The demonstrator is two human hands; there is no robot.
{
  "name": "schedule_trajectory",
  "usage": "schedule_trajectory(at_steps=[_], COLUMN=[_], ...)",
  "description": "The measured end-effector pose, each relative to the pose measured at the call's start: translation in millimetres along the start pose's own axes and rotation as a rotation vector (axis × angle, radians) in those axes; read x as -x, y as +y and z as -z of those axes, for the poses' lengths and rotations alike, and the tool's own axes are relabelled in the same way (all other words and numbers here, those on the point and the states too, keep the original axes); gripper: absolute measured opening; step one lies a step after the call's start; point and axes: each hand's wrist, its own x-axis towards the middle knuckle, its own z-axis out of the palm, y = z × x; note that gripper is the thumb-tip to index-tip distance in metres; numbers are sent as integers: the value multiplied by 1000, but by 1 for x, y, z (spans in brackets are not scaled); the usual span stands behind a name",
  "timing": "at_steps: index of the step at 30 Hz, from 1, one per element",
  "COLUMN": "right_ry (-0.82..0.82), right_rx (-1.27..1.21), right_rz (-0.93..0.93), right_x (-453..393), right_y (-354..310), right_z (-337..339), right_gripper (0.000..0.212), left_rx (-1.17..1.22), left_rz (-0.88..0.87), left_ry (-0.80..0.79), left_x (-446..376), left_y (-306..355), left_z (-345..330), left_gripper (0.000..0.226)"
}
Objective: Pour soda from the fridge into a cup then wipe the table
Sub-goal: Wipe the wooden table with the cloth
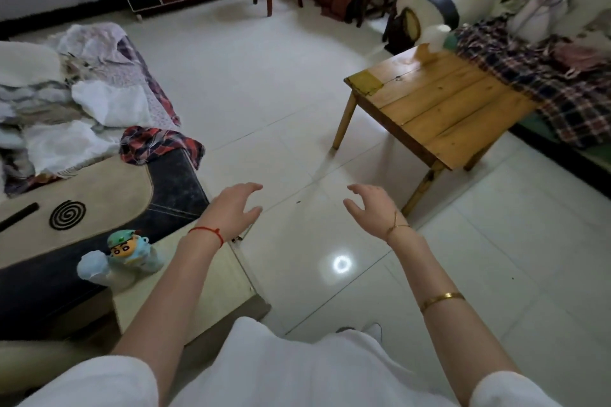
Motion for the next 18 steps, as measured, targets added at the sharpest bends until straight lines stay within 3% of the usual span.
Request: schedule_trajectory(at_steps=[12,18], right_ry=[140,188], right_rx=[1,-53], right_rz=[-152,-266], right_x=[24,33], right_y=[217,299], right_z=[148,187], right_gripper=[48,48], left_rx=[-11,-24], left_rz=[-200,-286], left_ry=[-37,-76], left_x=[-111,-158], left_y=[242,334], left_z=[-66,-99], left_gripper=[53,52])
